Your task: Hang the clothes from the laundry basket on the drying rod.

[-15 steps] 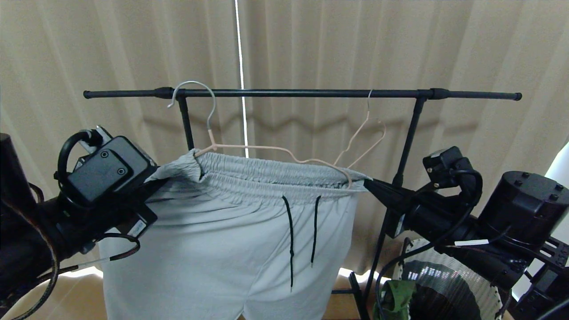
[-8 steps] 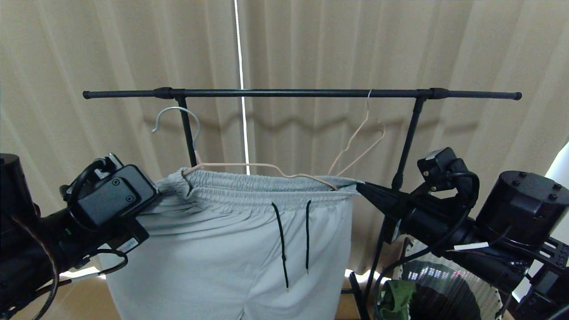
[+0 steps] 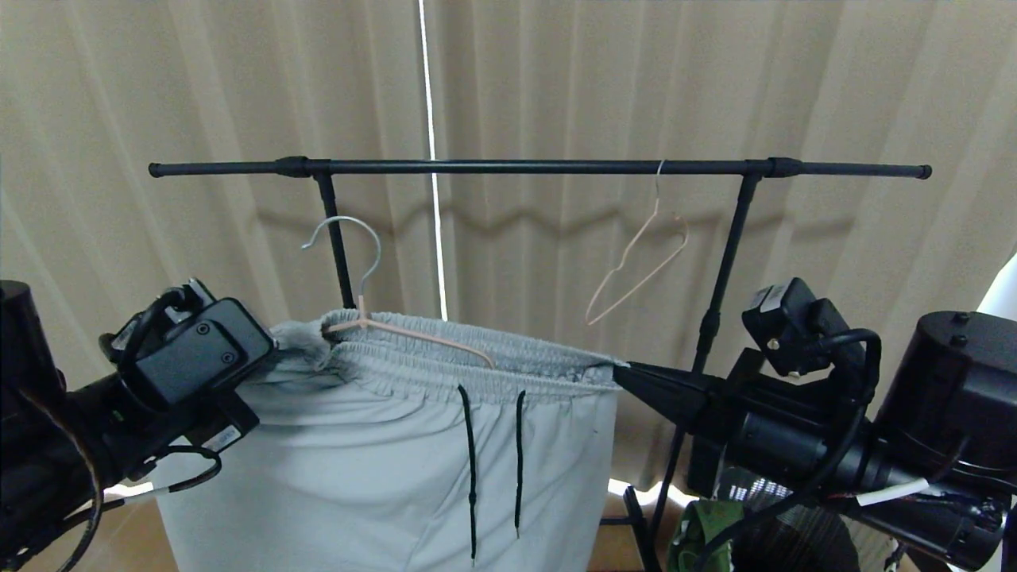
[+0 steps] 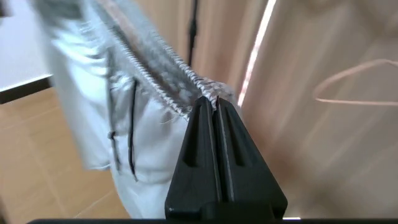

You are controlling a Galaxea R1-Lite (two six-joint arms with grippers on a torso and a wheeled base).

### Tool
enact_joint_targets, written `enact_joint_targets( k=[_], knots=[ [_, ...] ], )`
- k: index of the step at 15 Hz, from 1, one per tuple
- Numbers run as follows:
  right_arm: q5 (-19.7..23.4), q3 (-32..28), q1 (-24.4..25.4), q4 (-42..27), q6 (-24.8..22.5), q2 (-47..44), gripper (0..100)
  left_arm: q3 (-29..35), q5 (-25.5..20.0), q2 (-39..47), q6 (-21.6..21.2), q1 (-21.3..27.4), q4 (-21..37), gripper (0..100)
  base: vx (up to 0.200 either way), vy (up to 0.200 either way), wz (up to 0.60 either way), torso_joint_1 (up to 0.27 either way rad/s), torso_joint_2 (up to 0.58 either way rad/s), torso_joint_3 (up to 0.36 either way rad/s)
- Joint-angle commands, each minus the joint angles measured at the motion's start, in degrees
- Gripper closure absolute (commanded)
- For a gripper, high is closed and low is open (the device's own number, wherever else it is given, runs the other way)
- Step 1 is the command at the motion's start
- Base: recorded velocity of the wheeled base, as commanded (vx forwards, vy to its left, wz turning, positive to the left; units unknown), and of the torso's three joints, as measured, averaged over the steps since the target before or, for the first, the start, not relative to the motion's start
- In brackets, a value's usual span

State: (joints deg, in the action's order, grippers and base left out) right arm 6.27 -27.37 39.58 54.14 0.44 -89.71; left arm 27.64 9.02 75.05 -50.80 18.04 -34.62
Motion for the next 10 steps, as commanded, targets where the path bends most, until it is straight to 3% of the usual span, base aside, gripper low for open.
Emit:
enact_joint_targets(
  k=[1, 3, 4, 8, 10],
  knots=[
    [0.33, -0.14, 2.43, 0.18, 0.00, -0.38, 100, 0.05, 0.56, 1.33, 5.71, 1.73, -2.29, 100, 0.000, 0.000, 0.00, 0.000, 0.00, 0.000],
    [1.38, -0.23, 5.15, 0.18, 0.00, -1.17, 100, -0.04, 2.93, 1.42, 10.28, 3.23, -2.47, 100, 0.000, 0.000, 0.00, 0.000, 0.00, 0.000],
    [1.20, 0.03, 6.74, 0.27, -0.09, -2.05, 0, -0.04, 4.34, 1.24, 12.39, 4.19, -2.47, 100, 0.000, 0.000, 0.00, 0.000, 0.00, 0.000],
    [0.85, -0.76, 6.91, 0.44, -1.49, -2.57, 0, -0.48, 4.43, 0.89, 13.88, 4.46, -2.47, 100, 0.000, 0.000, 0.00, 0.000, 0.00, 0.000],
    [0.85, -0.76, 3.22, 0.53, -10.63, -2.57, 0, -0.92, 4.43, 1.07, 15.99, 6.57, -2.47, 100, 0.000, 0.000, 0.00, 0.000, 0.00, 0.000]
  ],
)
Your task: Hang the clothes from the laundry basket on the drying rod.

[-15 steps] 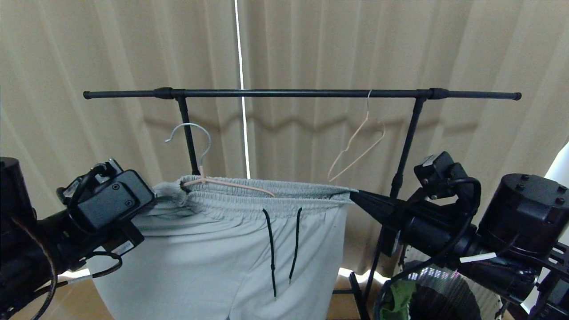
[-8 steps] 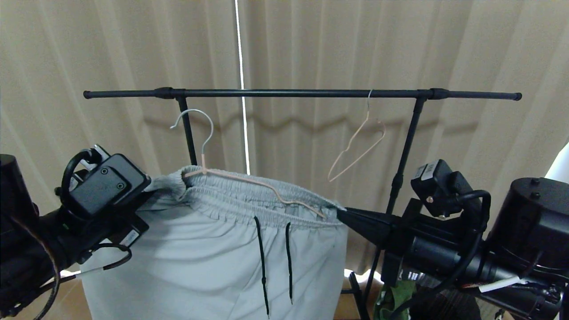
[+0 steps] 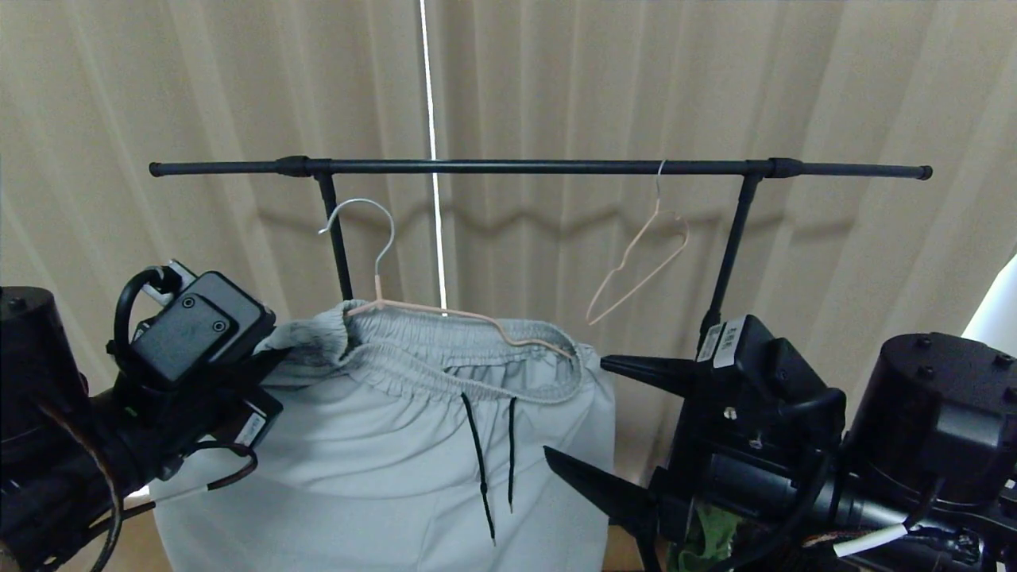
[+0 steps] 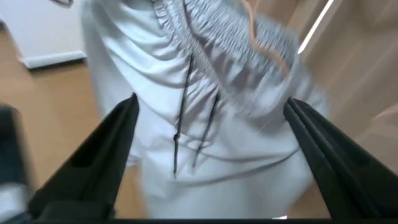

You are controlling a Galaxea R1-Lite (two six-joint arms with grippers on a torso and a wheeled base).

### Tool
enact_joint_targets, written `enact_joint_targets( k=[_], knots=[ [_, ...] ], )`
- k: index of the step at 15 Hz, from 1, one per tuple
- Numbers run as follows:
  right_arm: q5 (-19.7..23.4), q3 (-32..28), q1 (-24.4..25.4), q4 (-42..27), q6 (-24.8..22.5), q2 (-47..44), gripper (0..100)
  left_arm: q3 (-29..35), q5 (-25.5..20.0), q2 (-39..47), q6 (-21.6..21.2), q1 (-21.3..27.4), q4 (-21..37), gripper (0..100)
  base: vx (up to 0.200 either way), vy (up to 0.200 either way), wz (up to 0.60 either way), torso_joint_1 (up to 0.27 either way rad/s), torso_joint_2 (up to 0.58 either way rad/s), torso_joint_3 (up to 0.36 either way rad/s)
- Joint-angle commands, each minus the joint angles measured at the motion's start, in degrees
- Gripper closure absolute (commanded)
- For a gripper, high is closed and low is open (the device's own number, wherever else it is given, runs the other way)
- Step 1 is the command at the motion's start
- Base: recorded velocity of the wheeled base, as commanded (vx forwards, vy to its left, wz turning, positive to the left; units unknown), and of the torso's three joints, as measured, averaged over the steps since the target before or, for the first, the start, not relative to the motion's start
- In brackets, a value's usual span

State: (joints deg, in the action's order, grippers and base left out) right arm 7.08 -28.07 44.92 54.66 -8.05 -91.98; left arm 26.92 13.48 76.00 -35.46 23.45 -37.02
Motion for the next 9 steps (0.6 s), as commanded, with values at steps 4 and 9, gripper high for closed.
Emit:
enact_joint_targets(
  k=[4, 9],
  knots=[
    [0.04, -4.53, -5.11, -0.79, -9.18, -1.54, 0, -0.11, 0.14, 0.38, 2.06, 5.99, -0.07, 100, 0.000, 0.000, 0.00, 0.000, 0.00, 0.000],
    [-3.48, -13.32, -5.11, -4.04, -14.28, -7.69, 0, 0.24, -0.04, 1.17, 3.56, 9.68, -0.07, 100, 0.000, 0.000, 0.00, 0.000, 0.00, 0.000]
  ],
)
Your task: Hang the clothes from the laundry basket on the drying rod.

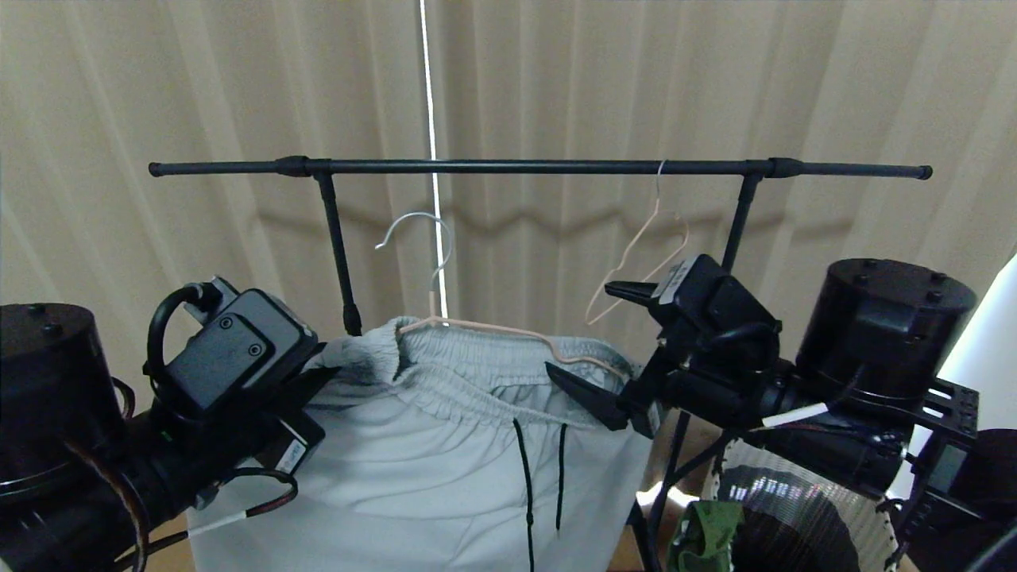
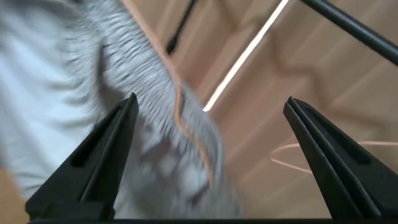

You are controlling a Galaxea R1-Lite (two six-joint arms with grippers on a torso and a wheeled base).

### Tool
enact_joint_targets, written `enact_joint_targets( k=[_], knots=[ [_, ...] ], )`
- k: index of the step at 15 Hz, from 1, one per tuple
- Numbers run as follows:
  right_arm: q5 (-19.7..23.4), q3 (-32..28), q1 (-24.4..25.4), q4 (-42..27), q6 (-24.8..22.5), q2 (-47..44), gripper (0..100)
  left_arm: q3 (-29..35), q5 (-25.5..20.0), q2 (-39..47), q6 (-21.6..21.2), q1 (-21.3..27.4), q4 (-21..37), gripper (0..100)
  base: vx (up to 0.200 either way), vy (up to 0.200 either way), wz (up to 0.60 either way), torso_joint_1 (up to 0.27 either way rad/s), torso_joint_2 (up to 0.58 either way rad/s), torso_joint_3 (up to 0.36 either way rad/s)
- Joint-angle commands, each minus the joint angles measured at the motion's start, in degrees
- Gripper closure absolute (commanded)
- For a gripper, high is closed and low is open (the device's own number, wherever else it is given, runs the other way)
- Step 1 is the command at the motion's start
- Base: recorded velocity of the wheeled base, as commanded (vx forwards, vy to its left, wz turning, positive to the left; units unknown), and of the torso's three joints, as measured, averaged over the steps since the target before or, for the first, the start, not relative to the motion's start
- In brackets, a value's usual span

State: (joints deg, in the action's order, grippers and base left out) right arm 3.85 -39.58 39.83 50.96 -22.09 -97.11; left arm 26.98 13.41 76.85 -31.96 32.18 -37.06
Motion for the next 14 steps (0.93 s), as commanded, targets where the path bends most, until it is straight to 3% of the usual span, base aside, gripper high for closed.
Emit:
enact_joint_targets(
  k=[1, 8, 9, 14],
  knots=[
    [-0.34, -2.52, -0.01, -0.95, -0.50, -2.91, 0, 0.18, 0.04, 0.32, 0.24, 1.30, -0.03, 100, 0.000, 0.000, 0.00, 0.000, 0.00, 0.000],
    [-1.65, -5.24, 0.16, -3.14, -1.82, -4.67, 0, -0.70, -0.23, 0.05, 1.47, 4.29, -2.05, 100, 0.000, 0.000, 0.00, 0.000, 0.00, 0.000],
    [-1.65, -5.15, 0.16, -3.06, -1.82, -4.84, 100, -1.40, -0.23, 0.05, 1.47, 5.08, -3.81, 100, 0.000, 0.000, 0.00, 0.000, 0.00, 0.000],
    [-1.65, -5.24, 0.25, -2.79, -1.82, -5.28, 100, -1.93, -0.31, 0.14, 1.47, 5.52, -4.95, 100, 0.000, 0.000, 0.00, 0.000, 0.00, 0.000]
  ],
)
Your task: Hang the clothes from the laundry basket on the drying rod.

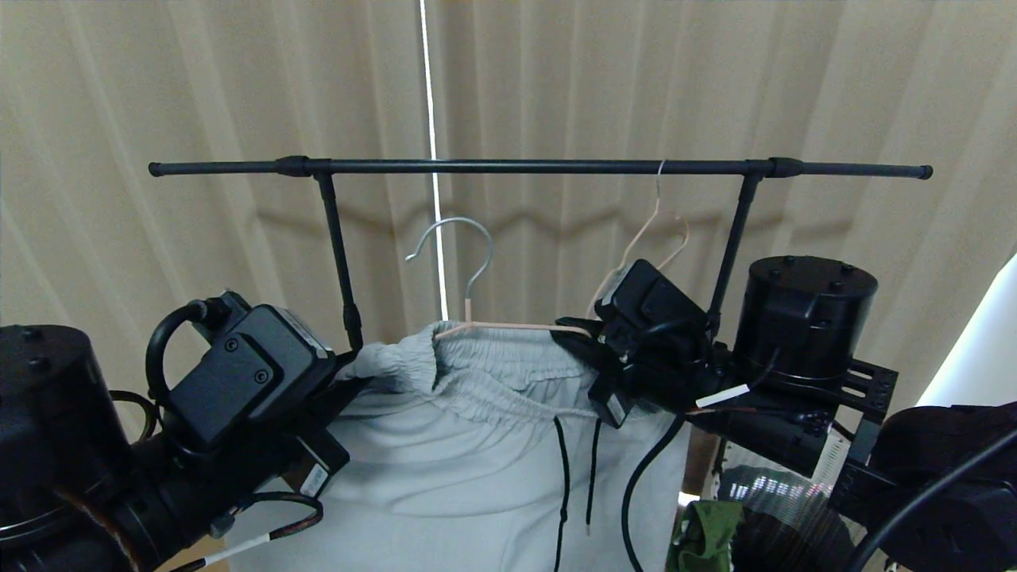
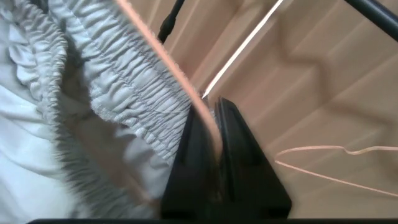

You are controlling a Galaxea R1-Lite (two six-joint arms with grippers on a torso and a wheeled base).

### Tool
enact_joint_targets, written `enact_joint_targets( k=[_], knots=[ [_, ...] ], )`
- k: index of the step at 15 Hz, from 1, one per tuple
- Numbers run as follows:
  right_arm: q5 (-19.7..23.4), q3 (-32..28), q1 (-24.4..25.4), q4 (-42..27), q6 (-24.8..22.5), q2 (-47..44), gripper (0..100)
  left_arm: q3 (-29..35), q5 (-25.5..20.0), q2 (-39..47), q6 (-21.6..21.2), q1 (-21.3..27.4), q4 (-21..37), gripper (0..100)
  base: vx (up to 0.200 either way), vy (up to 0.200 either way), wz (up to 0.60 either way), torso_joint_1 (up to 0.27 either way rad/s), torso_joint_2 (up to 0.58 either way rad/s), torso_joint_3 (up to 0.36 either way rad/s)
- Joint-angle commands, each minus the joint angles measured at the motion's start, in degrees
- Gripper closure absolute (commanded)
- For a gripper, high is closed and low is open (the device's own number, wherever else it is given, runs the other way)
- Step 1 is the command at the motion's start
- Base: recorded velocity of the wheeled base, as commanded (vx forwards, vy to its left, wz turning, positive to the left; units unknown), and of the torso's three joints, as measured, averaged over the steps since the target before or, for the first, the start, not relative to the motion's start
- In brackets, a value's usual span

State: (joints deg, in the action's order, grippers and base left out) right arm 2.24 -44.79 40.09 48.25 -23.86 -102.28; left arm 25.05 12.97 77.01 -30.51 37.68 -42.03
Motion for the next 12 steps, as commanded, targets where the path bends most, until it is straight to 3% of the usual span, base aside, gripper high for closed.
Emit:
enact_joint_targets(
  k=[1, 7, 8, 12],
  knots=[
    [-0.05, -0.04, -0.02, -0.09, -0.05, -0.03, 100, 0.00, 0.12, -0.10, 0.02, 0.02, -0.07, 100, 0.000, 0.000, 0.00, 0.000, 0.00, 0.000],
    [-0.05, 0.67, -0.02, 0.35, 0.04, 0.77, 100, -1.94, -0.75, -0.46, 0.28, 0.02, -1.56, 100, 0.000, 0.000, 0.00, 0.000, 0.00, 0.000],
    [-0.13, 0.93, -0.02, 0.53, 0.04, 1.20, 100, -2.46, -2.42, -0.54, 0.45, 0.02, -2.53, 0, 0.000, 0.000, 0.00, 0.000, 0.00, 0.000],
    [-1.54, 4.62, -3.53, 0.62, 0.21, 5.51, 100, -5.89, -2.78, -5.64, 4.41, 0.02, -2.97, 0, 0.000, 0.000, 0.00, 0.000, 0.00, 0.000]
  ],
)
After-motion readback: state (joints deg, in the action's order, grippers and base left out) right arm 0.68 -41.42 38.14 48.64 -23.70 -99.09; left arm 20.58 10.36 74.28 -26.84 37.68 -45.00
